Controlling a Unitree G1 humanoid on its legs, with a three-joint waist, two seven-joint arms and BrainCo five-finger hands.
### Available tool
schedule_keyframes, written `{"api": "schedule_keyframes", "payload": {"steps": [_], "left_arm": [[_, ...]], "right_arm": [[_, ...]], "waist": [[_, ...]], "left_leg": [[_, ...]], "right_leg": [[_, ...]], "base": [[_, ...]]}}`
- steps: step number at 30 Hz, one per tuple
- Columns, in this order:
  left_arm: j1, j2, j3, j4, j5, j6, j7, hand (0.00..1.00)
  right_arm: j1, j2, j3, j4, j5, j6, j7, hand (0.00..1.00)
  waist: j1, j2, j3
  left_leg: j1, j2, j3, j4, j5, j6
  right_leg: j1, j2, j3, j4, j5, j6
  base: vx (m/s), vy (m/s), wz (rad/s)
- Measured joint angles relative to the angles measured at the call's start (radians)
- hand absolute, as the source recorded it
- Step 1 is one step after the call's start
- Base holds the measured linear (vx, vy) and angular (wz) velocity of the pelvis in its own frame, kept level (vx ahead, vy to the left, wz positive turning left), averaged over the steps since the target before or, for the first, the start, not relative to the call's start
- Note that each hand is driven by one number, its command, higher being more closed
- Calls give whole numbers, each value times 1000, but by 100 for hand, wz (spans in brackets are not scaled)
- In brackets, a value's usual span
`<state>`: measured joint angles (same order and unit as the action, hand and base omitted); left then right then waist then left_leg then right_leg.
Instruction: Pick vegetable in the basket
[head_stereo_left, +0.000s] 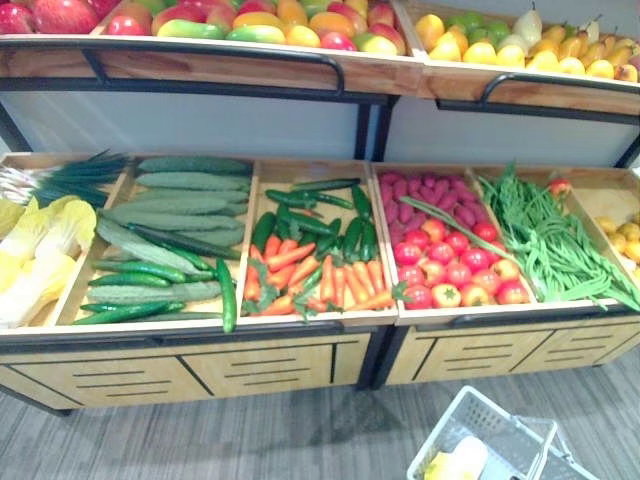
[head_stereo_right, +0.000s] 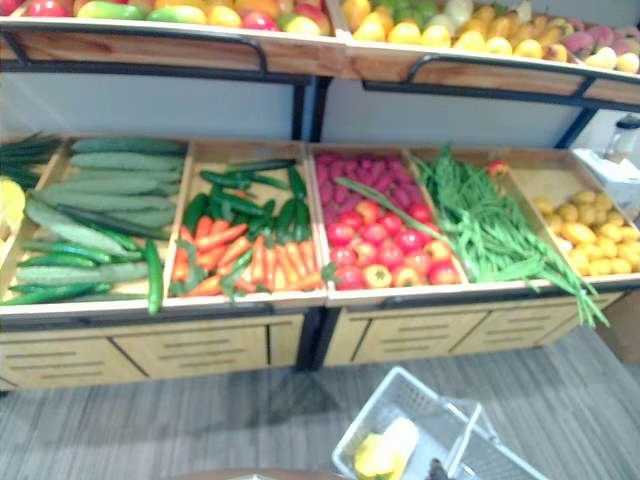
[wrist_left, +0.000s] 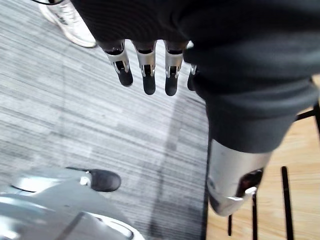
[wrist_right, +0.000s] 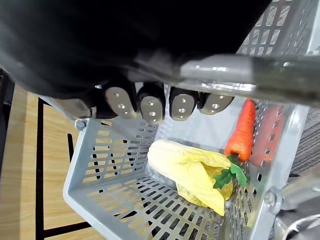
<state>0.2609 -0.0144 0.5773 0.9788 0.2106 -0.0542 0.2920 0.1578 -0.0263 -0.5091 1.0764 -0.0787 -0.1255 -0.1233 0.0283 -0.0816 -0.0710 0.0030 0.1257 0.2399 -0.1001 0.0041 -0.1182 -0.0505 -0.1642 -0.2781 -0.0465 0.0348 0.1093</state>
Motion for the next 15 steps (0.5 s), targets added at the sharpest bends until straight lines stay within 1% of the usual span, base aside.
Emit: {"api": "schedule_keyframes", "payload": {"steps": [1,2,3,5,7,8,11,15], "left_arm": [[-8,9,-5,28,-22,0,-23,0],[-13,10,-11,41,-43,0,-30,0],[-24,18,-28,68,-82,-1,-48,0],[-44,32,-59,96,-126,-11,-87,0],[-46,42,-85,109,-135,-13,-101,0],[-48,48,-106,127,-167,-18,-105,0],[-51,59,-143,139,-174,-23,-132,0],[-62,80,-190,167,-209,-23,-151,0]], "right_arm": [[-16,-6,0,22,0,-1,0,100],[-20,-9,-1,27,0,-2,-1,100],[-26,-16,0,37,0,-8,0,100],[-34,-20,9,40,1,-9,0,100],[-40,-27,18,43,1,-9,2,100],[-43,-33,28,50,1,-9,3,100],[-52,-44,46,72,1,-8,12,100],[-56,-44,52,79,1,-6,23,100]], "waist": [[-2,6,0],[-4,8,-2],[-4,12,-3],[-7,18,-5],[-17,26,-1],[-24,31,4],[-25,36,10],[-27,30,22]], "left_leg": [[0,-2,1,4,1,3],[0,-2,2,5,2,3],[1,-3,1,6,1,3],[2,-6,-3,6,1,2],[8,-7,-8,6,0,2],[16,-7,-11,6,-1,1],[20,-7,-15,6,-7,2],[22,-9,-26,5,-10,2]], "right_leg": [[1,1,8,-7,9,12],[2,1,10,-7,9,13],[3,1,10,-8,9,13],[5,1,11,-15,10,13],[16,1,9,-21,10,13],[25,1,7,-21,10,13],[29,1,5,-21,9,13],[29,-1,4,-19,8,12]], "base": [[124,-11,-7],[152,-8,-6],[102,-2,-2],[101,-10,-6],[66,-11,1],[46,-8,3],[-11,-3,1],[-53,-10,4]]}}
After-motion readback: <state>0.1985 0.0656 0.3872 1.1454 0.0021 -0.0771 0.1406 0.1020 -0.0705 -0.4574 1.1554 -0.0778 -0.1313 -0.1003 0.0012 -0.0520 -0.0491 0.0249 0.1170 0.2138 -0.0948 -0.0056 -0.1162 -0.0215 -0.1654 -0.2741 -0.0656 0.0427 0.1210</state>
